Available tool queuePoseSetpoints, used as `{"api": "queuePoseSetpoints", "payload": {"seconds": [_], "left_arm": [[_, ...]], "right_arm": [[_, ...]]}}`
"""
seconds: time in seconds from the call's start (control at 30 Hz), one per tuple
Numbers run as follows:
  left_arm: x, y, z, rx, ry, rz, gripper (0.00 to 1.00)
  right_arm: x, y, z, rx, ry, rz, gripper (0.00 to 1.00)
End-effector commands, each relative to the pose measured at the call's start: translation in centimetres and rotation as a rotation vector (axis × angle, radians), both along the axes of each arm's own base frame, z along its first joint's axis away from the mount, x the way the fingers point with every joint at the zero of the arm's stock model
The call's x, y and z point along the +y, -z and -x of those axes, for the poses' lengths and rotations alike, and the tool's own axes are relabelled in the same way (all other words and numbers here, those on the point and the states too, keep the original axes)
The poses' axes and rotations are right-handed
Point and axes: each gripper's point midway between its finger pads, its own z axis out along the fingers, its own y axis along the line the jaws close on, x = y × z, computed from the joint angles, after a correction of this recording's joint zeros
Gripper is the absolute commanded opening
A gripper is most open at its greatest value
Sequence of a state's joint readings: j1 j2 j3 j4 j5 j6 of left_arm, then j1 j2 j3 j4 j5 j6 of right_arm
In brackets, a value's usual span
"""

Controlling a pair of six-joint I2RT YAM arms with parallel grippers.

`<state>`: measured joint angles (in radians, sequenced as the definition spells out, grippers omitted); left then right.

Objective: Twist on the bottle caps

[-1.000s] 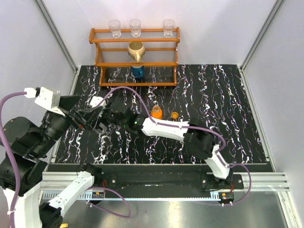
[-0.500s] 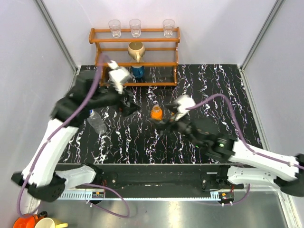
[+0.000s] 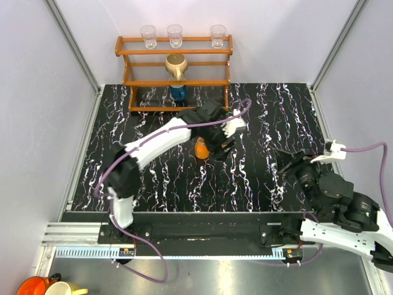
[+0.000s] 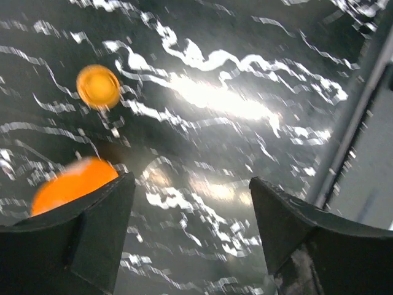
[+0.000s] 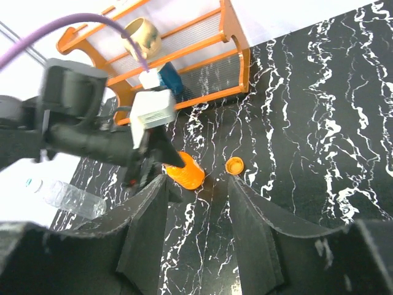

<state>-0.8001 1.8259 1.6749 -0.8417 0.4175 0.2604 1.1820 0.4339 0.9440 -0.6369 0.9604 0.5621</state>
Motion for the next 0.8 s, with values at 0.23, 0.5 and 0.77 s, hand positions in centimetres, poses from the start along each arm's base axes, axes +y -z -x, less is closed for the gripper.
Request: {"api": "queuePoseSetpoints", "payload": {"seconds": [0.23, 0.5, 0.77], "left_arm": [[-7.3, 3.5, -11.1, -0.247, -0.037, -0.032, 0.61], [-7.0, 7.1, -14.0, -0.257, -0.081, -0.087, 0.50], [-4.1, 9.3, -15.2, -0.162, -0.170, -0.103, 0.49]], "right_arm": [[-2.2, 0.2, 0.1, 0.031, 0.062, 0.089, 0.61], [-2.1, 0.4, 0.6, 0.028, 0.017, 0.083, 0.62], [-0.9, 0.5, 0.3, 0.032, -0.004, 0.129, 0.64]]}}
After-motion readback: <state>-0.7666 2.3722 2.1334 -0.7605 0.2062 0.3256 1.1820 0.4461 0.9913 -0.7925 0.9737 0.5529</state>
